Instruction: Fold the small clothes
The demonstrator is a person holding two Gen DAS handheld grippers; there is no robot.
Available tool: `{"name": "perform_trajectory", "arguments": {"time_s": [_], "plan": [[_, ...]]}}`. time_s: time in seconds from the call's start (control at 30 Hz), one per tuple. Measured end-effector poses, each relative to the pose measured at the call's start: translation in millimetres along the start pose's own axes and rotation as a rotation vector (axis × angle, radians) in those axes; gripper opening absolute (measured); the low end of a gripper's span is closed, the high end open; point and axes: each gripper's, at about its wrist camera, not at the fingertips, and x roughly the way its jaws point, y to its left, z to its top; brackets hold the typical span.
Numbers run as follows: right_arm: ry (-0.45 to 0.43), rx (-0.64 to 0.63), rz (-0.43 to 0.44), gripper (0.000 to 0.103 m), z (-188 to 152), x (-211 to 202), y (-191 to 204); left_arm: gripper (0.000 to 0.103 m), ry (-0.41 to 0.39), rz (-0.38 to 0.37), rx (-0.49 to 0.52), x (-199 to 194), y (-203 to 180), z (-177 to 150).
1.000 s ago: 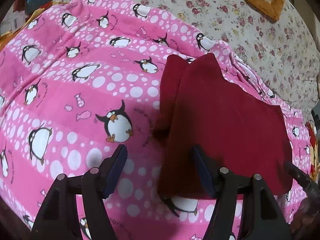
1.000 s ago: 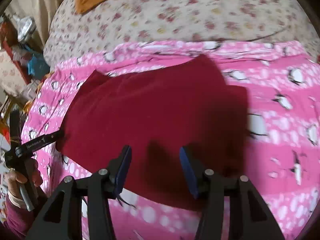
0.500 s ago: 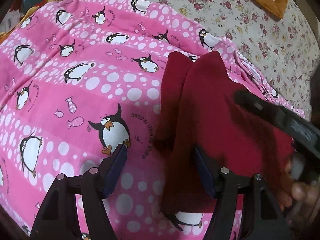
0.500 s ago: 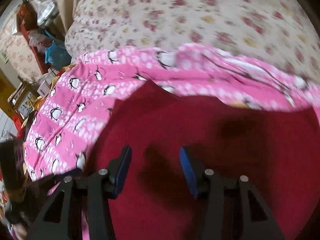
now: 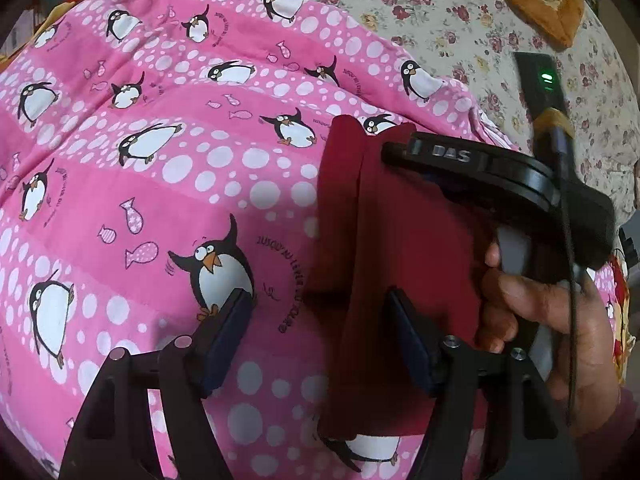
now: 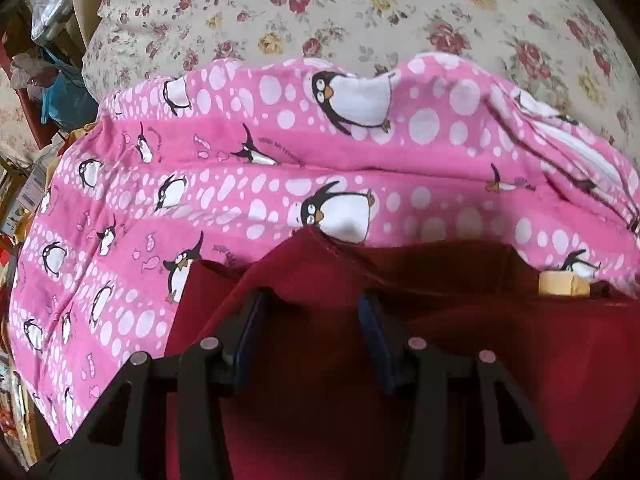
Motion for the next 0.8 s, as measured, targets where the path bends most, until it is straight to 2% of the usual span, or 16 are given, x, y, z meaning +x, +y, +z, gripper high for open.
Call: {"name": "perform_trajectory", "arguments": {"time_s": [0.2, 0.33, 0.53, 0.63, 0.73, 0.8], "plan": [[-0.03, 0.036, 0.068, 0.051, -26.6, -43.2, -22.2, 0.05, -0.001, -0.037, -0.038, -2.0, 5.2, 3.6], [-0.054, 0.031, 0.039, 0.054, -60.4, -89.1, -49.3, 0.05, -0.013, -0.062, -0.064, -2.0, 7.4, 7.8], [-0.055, 0.085, -0.007, 0.059, -112.0, -138.6, -106.5, 0.05, -0.048, -0.038, -0.058, 1.5, 2.1, 13.8], [-0.065, 0.105, 0.039, 0.059, -134.6, -156.8, -124.2, 0.05, -0.06, -0.027, -0.059, 6.4, 0.6, 17.3], [-0.082, 0.112, 0.045, 0.059, -148.8, -173.3, -133.3, 0.055, -0.063, -0.027, -0.067, 13.3, 0.0, 22.7], [-0.098, 0.128, 0.052, 0.066, -154.0, -179.9, -139.2, 0.061, -0.052, -0.045, -0.079, 18.5, 1.3, 25.6]]}}
